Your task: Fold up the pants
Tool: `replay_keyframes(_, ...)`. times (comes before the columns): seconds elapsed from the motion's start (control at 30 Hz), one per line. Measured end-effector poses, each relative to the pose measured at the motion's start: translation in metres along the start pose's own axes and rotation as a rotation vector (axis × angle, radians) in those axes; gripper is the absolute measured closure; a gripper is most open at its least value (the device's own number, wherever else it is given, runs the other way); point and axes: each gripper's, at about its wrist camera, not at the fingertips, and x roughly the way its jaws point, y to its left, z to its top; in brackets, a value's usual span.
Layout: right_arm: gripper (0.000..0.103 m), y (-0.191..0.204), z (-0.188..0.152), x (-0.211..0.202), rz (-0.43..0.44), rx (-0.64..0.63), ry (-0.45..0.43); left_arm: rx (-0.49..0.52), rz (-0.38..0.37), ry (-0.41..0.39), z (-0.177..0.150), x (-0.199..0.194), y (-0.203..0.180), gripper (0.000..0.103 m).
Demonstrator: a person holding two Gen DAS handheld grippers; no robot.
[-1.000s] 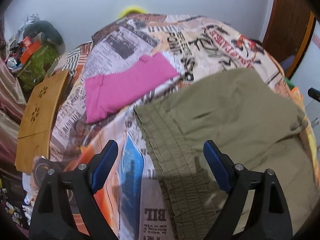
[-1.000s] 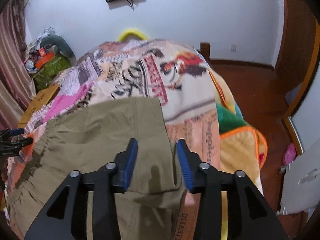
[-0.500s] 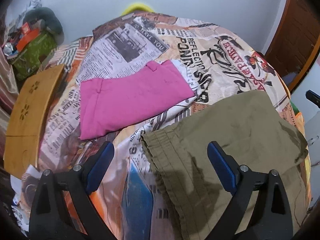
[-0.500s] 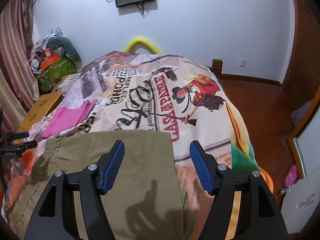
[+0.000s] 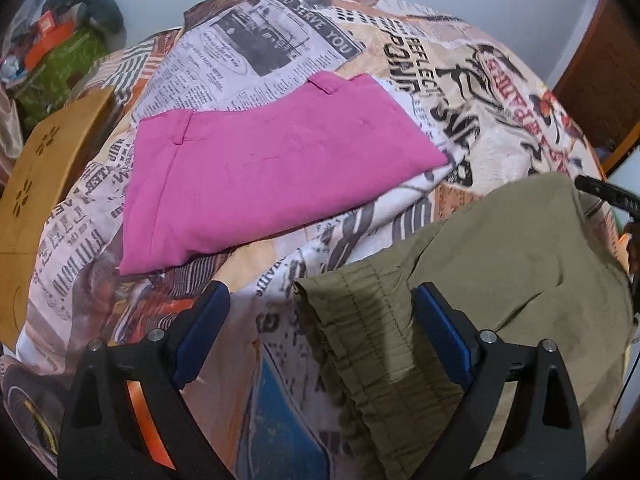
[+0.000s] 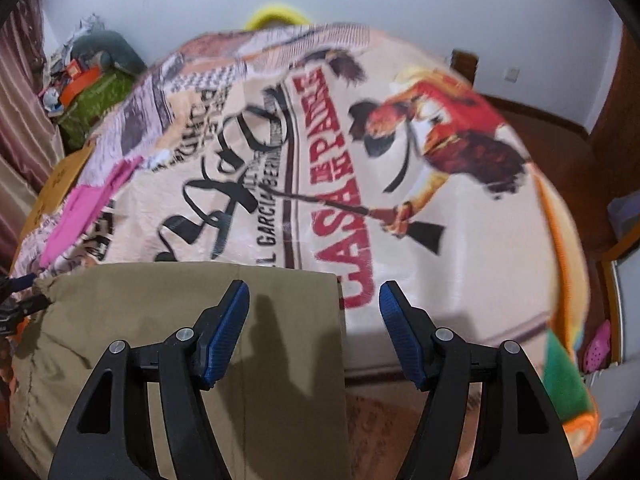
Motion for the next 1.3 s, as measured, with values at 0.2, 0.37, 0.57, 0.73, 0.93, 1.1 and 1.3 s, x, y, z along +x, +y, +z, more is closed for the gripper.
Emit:
replay_keyframes(0.2,0.047,-0.002,-0.008,0.018,0.037,0.025,0.009,0.005,-0.01,-0.013,-0.002,0.003,-0.001,0.016)
replay_keyframes(0.37,0.067,0.002,-0.009,0.017,0.084,0.045,0.014,0.046,0.0,-0.02,0.0,0.001,-0.007,0.024)
replay_keyframes(0.57,0.091,0.006,-0.012,0.005,0.045,0.028,-0.063,0.028,-0.017,-0.038,-0.001,-0.01,-0.002,0.034)
replay_keyframes(0.73,0.092,0.017,-0.009,-0.021,0.024,-0.028,-0.165,0.064,0.015,-0.058,-0.004,-0.024,-0.005,0.077)
replay_keyframes(0.93,0.092,0.023,-0.002,-0.043,0.017,-0.059,-0.218,0.015,-0.045,0.027,0.001,-0.017,0.006,0.078)
replay_keyframes(1.1,0.092,0.028,-0.007,-0.038,0.0,-0.081,-0.201,-0.046,-0.122,0.067,-0.002,-0.007,0.008,0.064)
replay_keyframes(1.3,0.092,0.023,-0.016,-0.029,0.006,-0.048,-0.177,-0.074,-0.15,0.077,0.01,0.006,0.007,0.056)
